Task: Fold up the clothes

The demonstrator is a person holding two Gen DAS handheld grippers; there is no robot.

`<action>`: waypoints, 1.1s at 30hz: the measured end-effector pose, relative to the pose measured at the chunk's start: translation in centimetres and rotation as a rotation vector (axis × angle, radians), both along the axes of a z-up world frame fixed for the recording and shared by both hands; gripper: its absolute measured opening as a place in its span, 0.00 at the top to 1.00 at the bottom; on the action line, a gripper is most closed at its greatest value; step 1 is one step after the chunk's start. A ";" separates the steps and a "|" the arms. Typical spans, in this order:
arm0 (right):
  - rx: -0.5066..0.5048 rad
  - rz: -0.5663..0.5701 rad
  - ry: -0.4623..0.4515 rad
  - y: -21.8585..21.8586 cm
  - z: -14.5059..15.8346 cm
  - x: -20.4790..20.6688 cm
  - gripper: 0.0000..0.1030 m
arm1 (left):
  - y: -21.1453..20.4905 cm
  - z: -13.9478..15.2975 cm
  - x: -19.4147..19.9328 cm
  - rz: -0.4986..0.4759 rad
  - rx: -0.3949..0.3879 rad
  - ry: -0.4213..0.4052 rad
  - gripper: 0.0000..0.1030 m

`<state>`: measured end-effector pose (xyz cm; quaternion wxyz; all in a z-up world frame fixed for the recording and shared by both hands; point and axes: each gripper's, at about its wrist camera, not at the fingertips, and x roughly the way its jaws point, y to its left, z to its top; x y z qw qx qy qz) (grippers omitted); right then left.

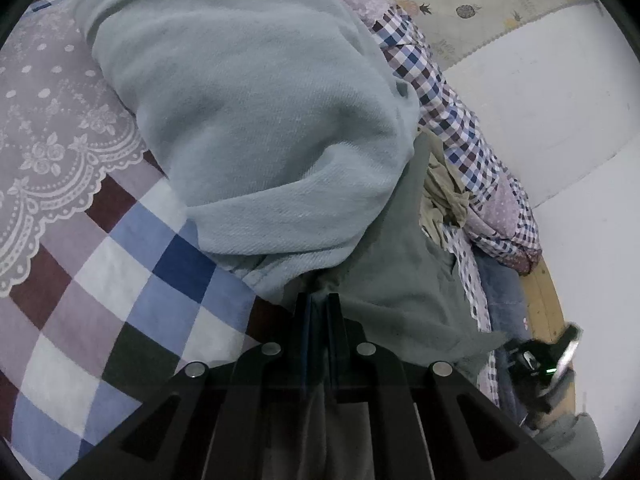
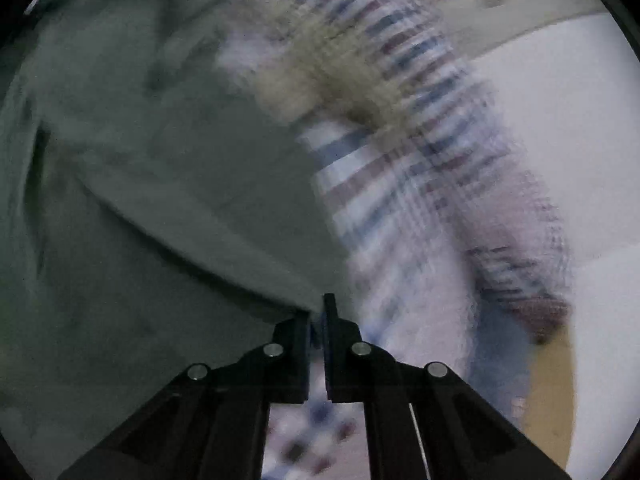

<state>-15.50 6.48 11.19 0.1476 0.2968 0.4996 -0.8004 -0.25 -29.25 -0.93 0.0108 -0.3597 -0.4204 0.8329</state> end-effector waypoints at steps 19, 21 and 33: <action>-0.078 -0.068 -0.542 7.3 -2.8 7.3 0.85 | -0.3 -0.1 -0.1 0.034 0.066 0.015 0.94; -0.205 -0.079 -0.604 8.4 -1.0 6.7 0.64 | -0.2 0.0 -0.1 0.033 0.058 0.014 0.94; -0.464 -0.350 -0.487 7.2 -2.9 -5.0 0.59 | -0.1 -0.2 0.0 0.041 0.031 0.009 0.94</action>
